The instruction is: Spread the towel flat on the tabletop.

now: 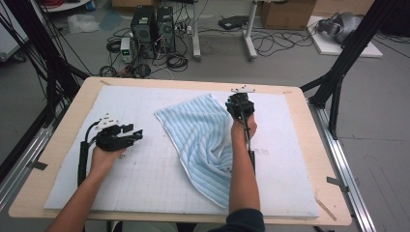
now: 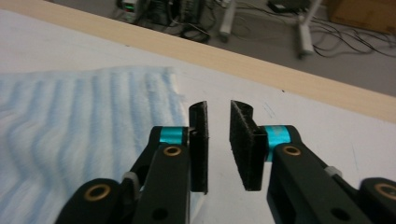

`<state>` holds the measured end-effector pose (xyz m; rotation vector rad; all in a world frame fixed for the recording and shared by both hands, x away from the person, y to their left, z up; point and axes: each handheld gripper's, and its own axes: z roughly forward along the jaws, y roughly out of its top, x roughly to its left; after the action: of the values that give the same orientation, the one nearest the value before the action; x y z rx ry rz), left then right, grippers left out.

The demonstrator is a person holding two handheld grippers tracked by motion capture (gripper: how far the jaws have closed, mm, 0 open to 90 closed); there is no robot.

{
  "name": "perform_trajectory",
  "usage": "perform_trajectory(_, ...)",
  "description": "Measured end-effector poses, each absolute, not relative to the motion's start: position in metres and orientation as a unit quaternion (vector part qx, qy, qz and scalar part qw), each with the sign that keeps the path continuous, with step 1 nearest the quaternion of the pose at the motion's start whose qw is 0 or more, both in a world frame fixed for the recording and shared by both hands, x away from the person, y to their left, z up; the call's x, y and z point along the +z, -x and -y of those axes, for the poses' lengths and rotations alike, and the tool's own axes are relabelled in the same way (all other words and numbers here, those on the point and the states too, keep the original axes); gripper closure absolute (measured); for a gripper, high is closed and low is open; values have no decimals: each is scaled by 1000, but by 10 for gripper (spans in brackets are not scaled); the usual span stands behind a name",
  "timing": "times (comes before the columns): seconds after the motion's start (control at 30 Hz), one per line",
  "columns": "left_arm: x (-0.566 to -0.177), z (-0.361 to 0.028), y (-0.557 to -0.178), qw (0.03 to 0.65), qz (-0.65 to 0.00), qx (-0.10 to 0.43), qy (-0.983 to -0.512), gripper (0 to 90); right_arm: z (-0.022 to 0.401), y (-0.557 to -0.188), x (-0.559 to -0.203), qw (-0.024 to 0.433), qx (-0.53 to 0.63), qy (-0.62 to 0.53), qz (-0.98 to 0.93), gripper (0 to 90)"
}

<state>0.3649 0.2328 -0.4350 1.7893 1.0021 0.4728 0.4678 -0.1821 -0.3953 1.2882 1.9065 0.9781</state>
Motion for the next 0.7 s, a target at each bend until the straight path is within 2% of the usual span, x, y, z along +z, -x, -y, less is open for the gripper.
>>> perform_trajectory(0.1,-435,-215,-368,498,-397,188,-748,415,195,-444,-387,300,389,-449,-746,658)
perform_trajectory(0.43,-442,-142,-389,462,-378,151,-788,372,230,-387,-402,278,390,-406,-778,571)
perform_trajectory(0.57,-449,-118,-391,435,-366,161,-807,365,240,-380,-408,261,394,-422,-774,498)
perform_trajectory(0.7,-450,-102,-391,395,-353,182,-828,391,246,-371,-413,262,411,-423,-764,503)
